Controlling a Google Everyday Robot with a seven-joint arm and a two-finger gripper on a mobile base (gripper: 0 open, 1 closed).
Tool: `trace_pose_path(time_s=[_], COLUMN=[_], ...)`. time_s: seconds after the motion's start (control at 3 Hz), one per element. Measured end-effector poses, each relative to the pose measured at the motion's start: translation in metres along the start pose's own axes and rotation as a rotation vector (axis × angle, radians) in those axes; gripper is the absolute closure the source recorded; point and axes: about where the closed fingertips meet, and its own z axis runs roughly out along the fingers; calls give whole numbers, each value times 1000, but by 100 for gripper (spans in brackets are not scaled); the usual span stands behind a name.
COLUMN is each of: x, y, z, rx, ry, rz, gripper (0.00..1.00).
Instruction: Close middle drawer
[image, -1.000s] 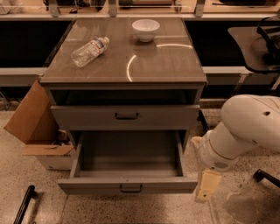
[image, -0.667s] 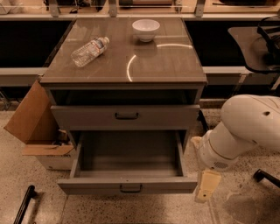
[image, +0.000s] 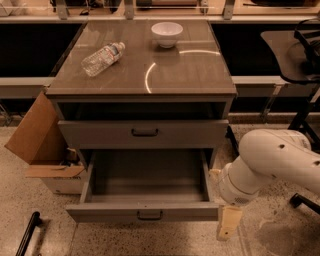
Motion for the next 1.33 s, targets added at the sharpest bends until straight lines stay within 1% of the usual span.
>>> trace_pose_path(time_s=[0.33, 0.67, 1.0, 1.33], x=[2, 5, 14, 25], y=[5, 6, 2, 1], z=[37, 79, 123, 167], rx=[-24, -44, -56, -86], ry=[4, 11, 5, -19], rz=[-22, -23, 10, 62], gripper=[19, 42, 66, 89])
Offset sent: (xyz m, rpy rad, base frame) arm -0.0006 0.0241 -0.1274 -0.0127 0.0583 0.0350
